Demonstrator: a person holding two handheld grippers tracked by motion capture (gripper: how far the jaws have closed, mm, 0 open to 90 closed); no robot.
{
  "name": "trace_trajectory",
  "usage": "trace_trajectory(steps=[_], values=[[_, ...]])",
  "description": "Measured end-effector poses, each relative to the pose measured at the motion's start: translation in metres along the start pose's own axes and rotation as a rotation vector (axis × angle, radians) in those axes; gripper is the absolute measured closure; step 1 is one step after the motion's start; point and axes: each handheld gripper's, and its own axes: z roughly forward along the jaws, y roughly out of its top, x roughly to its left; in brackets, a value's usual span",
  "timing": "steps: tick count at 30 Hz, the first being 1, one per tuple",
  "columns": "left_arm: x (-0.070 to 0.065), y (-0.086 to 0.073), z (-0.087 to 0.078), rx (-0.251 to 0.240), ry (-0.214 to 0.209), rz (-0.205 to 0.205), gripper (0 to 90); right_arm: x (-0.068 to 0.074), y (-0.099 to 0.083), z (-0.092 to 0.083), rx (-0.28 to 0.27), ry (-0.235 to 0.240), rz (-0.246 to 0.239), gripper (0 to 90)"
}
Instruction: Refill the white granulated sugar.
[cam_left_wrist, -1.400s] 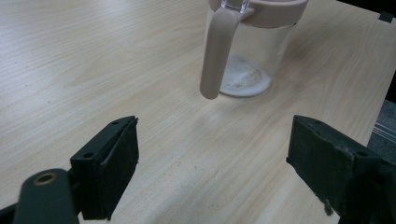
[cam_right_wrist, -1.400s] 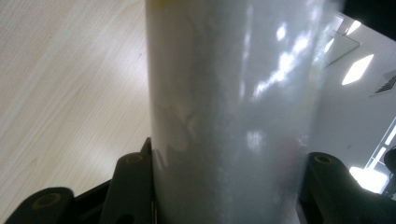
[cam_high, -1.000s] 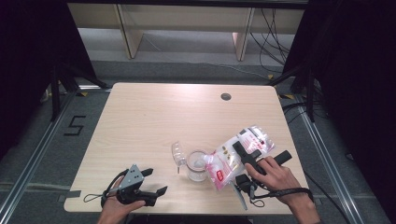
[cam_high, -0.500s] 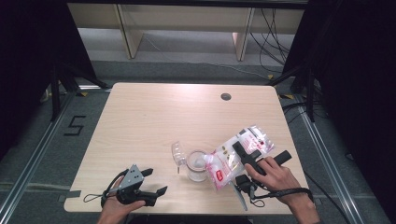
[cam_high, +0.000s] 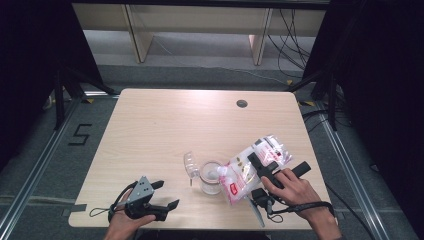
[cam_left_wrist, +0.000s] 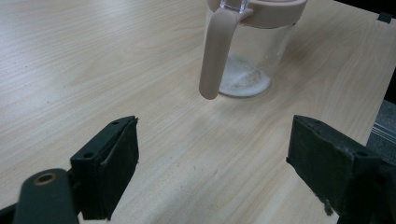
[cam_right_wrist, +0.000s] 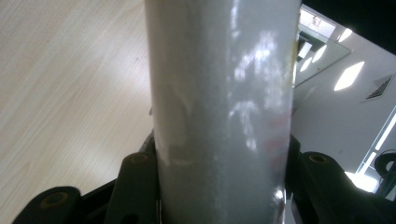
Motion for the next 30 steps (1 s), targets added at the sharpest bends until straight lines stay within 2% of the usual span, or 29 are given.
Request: trace_trajectory(steps=[18,19,30], values=[[-0.0006,-0.0002,0.0,0.009,0.006,-0.002,16.1,0.0001,0.001,-0.0005,-0.011,-0.011,-0.001,58.9],[-0.0006,-0.0002,0.0,0.009,0.005,-0.001,16.1,0.0007,0.0015,0.0,-0.015,-0.011,0.012,59.0],[-0.0003,-0.0001,0.0002,0.004,0.005,-0.005,16.1,0.0018,0.0012,0.0015,-0.028,-0.005,0.027,59.7]])
